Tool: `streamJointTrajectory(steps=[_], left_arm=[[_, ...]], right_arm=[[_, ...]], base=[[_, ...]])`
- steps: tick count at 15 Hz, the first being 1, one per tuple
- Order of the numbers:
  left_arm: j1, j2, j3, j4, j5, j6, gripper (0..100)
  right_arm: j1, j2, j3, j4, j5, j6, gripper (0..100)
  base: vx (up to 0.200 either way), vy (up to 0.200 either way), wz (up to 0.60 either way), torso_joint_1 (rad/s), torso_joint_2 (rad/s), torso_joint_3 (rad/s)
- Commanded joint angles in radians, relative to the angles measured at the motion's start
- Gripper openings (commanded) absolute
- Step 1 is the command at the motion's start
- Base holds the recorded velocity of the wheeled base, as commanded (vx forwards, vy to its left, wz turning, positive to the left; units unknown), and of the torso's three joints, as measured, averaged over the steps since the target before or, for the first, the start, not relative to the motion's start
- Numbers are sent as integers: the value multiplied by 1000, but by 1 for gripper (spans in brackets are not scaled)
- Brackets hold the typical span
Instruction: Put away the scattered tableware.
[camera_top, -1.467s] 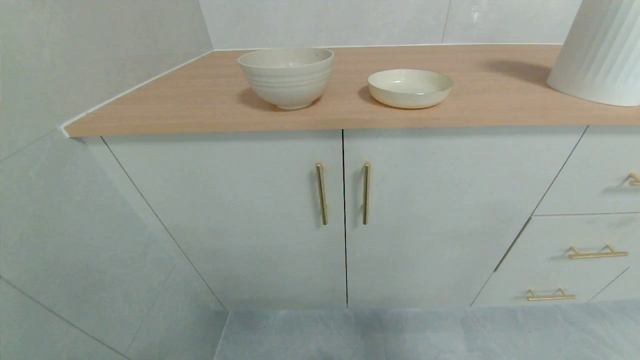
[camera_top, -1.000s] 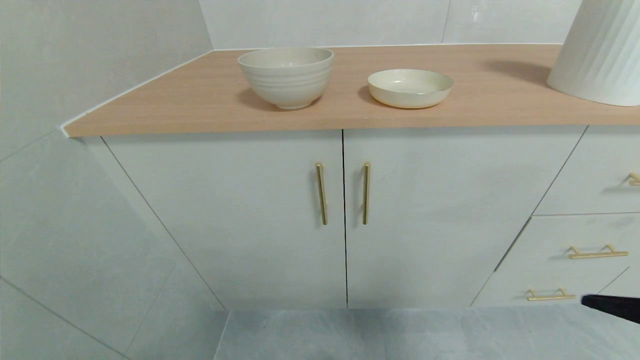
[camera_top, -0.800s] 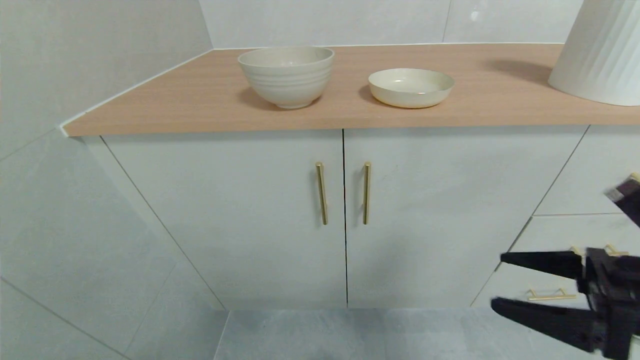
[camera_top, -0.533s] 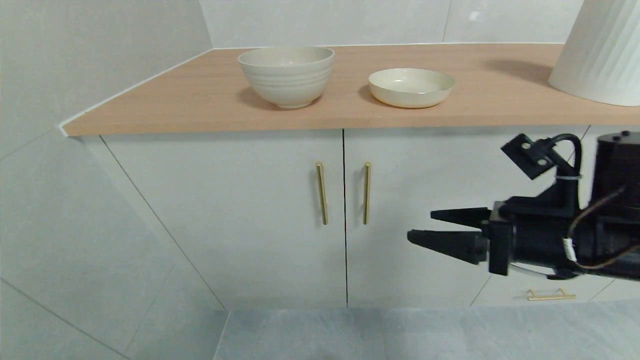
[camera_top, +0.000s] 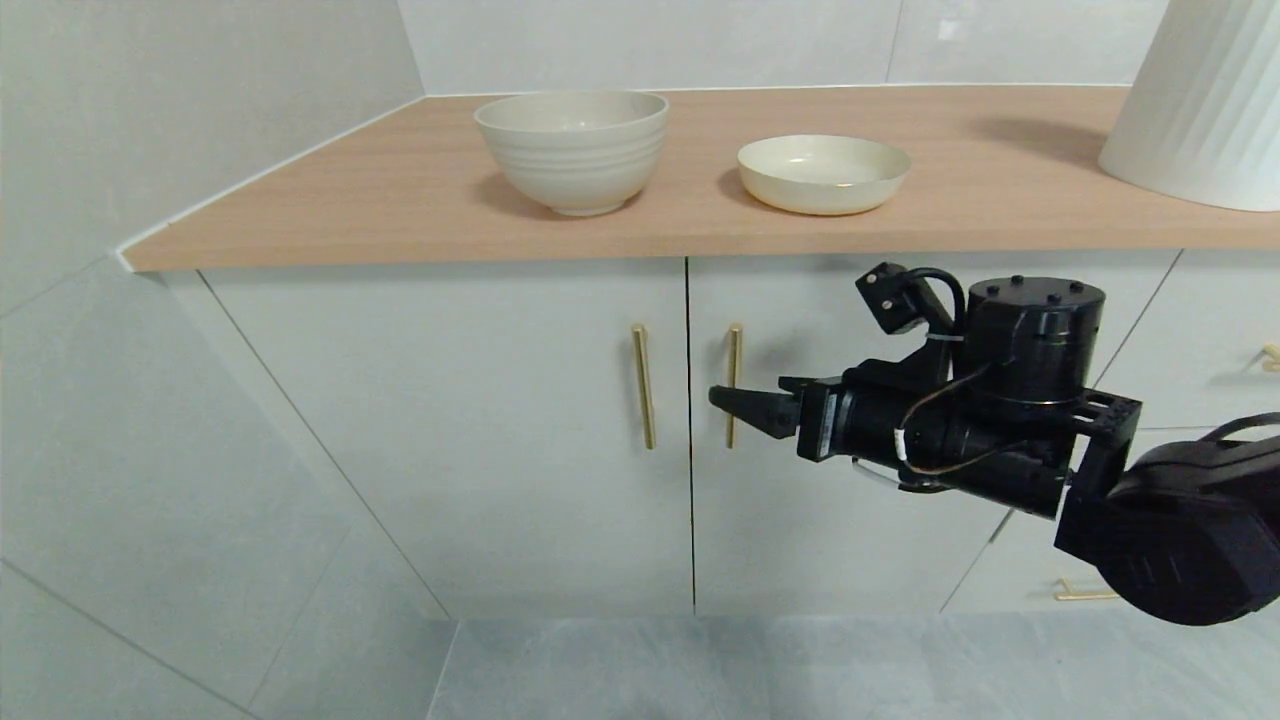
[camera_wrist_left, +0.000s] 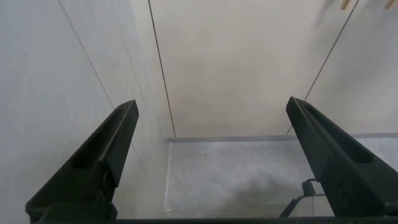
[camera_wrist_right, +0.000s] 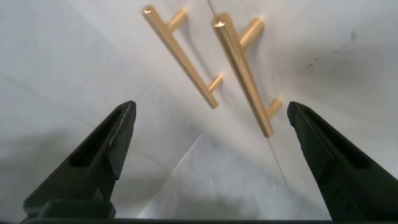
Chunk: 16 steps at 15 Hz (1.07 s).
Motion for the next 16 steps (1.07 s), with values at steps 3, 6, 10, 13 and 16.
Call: streamJointTrajectory(steps=[3, 6, 10, 13, 16], left_arm=[[1, 0, 0, 0, -1, -1, 100], [1, 0, 0, 0, -1, -1, 100], [1, 0, 0, 0, -1, -1, 100], [1, 0, 0, 0, 1, -1, 100], [1, 0, 0, 0, -1, -1, 100]], right_arm=[[7, 90, -30, -36, -7, 24, 100], [30, 159, -53, -153, -34, 90, 100], [30, 194, -83, -159, -44, 93, 100], [30, 214, -88, -188, -47, 93, 100], [35, 214, -79, -198, -45, 100, 100]], base=[[0, 0, 0, 0, 0, 0], [0, 0, 0, 0, 0, 0], [0, 0, 0, 0, 0, 0], [0, 0, 0, 0, 0, 0], [0, 0, 0, 0, 0, 0]])
